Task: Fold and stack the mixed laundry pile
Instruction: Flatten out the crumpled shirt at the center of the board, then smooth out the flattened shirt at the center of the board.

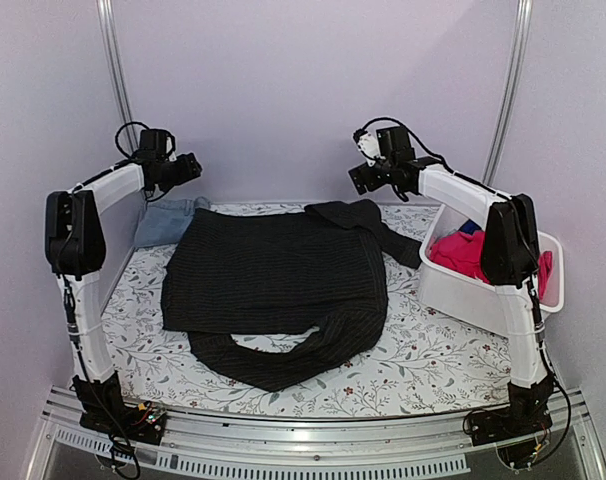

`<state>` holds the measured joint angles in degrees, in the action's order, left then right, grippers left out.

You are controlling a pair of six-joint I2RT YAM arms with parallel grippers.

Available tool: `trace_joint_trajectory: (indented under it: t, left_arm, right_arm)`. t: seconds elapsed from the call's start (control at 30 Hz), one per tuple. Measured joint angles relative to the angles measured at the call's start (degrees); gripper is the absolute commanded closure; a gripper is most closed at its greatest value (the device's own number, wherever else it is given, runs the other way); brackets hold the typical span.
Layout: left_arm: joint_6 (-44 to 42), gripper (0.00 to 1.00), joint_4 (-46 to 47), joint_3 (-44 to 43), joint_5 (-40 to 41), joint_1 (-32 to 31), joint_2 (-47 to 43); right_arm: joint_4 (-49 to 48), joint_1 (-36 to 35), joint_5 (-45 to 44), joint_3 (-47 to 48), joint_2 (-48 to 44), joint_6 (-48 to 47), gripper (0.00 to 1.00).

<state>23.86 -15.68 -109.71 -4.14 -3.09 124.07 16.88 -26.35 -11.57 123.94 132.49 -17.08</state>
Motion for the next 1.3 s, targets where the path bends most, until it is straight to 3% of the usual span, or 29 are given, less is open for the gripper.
trace_joint_trajectory:
  t: [0.17, 0.3, 0.43, 0.6, 0.87, 1.0, 1.3]
  left_arm:
    - [-1.01, 0.19, -0.87, 6.56, 0.00, -0.68, -5.64]
    - [-3.82, 0.20, -1.09, 13.42, -1.97, -3.21, -10.93]
    - [-6.32, 0.23, -2.84, 19.43, -5.62, -7.98, -15.02]
    - [-8.70, 0.27, -6.78, 30.49, -11.17, -13.64, -21.66]
    - [-16.55, 0.28, -11.17, 42.36, -17.55, -32.15, -33.81]
    - [-19.23, 0.29, -14.29, 45.18, -18.08, -42.40, -37.59]
    - [-20.24, 0.22, -21.35, 51.36, -12.72, -54.53, -36.52]
  right_arm:
    - [3.48, -0.44, -3.98, -0.37, -0.63, 0.17, 0.01]
    - [7.52, -0.52, -1.07, -1.38, -3.74, 2.38, 0.06]
    - [11.89, -0.52, 8.74, -2.10, -9.09, 6.03, 0.18]
    - [15.15, -0.72, 24.33, -10.60, -18.84, 11.82, 0.24]
    - [16.79, -0.79, 36.65, -36.33, -28.81, 20.59, 0.27]
    - [17.70, 0.20, 38.47, -40.35, -30.05, 22.71, 0.28]
    - [17.25, 0.79, 40.24, -42.07, -34.67, 24.63, 0.29]
